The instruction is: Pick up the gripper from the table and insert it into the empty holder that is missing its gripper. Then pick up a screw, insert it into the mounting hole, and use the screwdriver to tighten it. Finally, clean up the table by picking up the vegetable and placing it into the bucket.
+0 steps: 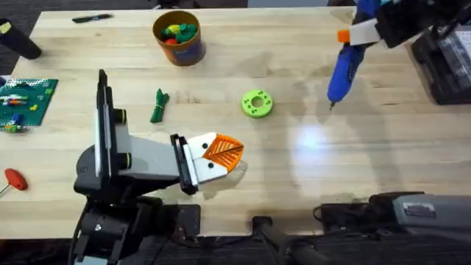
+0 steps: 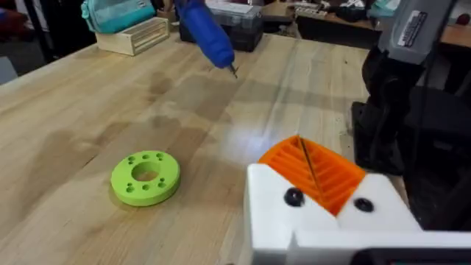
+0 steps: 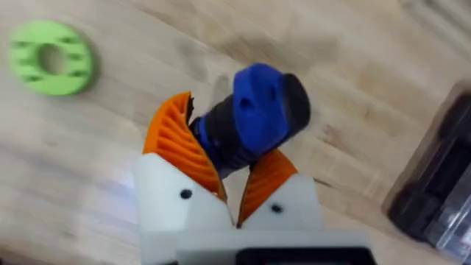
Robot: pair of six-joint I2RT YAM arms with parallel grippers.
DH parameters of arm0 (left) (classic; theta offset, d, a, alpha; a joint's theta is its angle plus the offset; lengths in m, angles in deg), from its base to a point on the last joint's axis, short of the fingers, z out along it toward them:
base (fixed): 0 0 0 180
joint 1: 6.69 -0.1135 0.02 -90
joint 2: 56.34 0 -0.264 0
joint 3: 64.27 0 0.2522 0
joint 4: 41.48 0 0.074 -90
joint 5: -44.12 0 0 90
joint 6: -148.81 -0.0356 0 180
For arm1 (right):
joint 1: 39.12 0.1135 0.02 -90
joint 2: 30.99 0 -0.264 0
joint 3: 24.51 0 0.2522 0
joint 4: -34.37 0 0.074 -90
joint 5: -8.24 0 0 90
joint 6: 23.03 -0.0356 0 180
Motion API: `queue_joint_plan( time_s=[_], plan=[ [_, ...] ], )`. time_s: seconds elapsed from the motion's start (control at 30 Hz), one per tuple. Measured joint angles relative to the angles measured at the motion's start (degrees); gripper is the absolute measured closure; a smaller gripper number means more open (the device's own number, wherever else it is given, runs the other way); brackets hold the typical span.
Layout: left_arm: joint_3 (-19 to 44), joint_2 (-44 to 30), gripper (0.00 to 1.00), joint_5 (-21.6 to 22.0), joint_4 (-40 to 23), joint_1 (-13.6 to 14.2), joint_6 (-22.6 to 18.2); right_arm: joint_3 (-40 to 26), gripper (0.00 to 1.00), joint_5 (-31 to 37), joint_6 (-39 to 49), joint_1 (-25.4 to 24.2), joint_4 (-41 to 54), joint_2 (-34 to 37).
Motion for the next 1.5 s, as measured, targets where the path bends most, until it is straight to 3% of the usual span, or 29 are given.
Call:
queue_joint_plan(
  time_s=[0.4, 0.53, 0.57, 0.77, 0.97, 1.1, 1.3, 1.5],
  plan=[
    [0.0, 0.0, 0.984, 0.0, 0.0, 0.0, 0.0, 0.0, 0.996, -11.1, -1.0, 12.6, -0.3, -16.3],
    [0.0, 0.0, 0.984, 0.0, 0.0, 0.0, 0.0, 0.0, 0.996, -16.2, -0.3, 15.9, -2.0, -19.1],
    [0.0, 0.0, 0.984, 0.0, 0.0, 0.0, 0.0, 0.0, 0.996, -21.4, 0.7, 20.5, -5.0, -20.0],
    [0.0, 0.0, 0.984, 0.0, 0.0, 0.0, 0.0, 4.5, 0.996, -23.2, 0.1, 24.9, -8.9, -22.0],
    [0.0, 0.0, 0.984, 0.0, 0.0, 0.0, 0.0, 16.1, 0.996, -24.7, -3.5, 26.3, -24.2, -28.2],
    [0.0, 0.0, 0.984, 0.0, 0.0, 0.0, 0.0, 22.5, 0.996, -29.9, -5.7, 26.2, -37.9, -31.3],
    [0.0, 0.0, 0.984, 0.0, 0.0, 0.0, 0.0, 24.2, 0.996, -41.1, -6.3, 26.7, -47.3, -30.3],
    [0.0, 0.0, 0.984, 0.0, 0.0, 0.0, 0.0, 24.2, 0.996, -47.3, -6.3, 29.1, -55.6, -25.4]
  ],
)
